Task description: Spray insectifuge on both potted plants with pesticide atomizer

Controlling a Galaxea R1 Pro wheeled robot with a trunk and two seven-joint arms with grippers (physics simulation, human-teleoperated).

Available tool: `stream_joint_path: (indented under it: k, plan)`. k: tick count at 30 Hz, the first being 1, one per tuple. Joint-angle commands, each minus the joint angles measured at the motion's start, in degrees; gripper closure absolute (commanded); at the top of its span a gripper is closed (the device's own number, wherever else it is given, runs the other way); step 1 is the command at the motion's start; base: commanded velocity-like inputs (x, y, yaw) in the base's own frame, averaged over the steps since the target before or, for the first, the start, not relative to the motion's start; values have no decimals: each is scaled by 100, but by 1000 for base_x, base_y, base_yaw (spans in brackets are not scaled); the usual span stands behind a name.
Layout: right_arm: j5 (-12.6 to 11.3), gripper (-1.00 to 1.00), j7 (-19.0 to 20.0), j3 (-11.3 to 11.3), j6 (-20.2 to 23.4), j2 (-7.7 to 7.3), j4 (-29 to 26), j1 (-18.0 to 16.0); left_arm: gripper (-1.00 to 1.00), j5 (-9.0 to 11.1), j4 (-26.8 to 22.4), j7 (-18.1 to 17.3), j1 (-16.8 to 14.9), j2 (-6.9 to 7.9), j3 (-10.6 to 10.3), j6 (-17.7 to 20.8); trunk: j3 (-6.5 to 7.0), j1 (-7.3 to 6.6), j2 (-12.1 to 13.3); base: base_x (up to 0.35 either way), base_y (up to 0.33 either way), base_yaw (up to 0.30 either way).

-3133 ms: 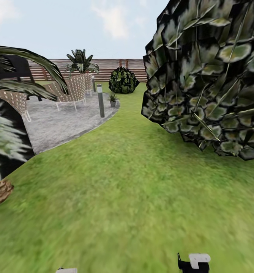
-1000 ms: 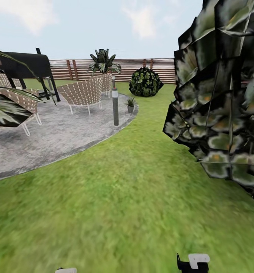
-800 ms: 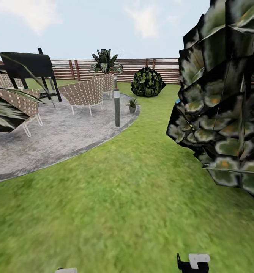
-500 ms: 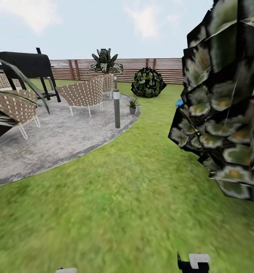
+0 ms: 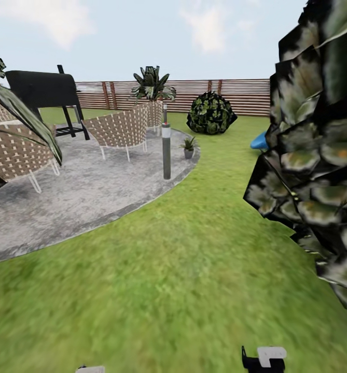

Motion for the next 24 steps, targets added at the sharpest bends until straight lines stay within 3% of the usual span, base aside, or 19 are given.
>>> stream_joint_path:
  k: [1, 24]
  plan:
    - [61, -100, -21, -46, -16, 0, 8, -3, 100, -19, 5, 1, -3, -3, 25, -20, -5, 2, -2, 339, 0, 26]
    - [62, -100, -11, -43, -15, 1, 9, -3, 100, -19, 5, 1, -3, -2, 25, -20, -5, 2, -2, 339, 0, 1]
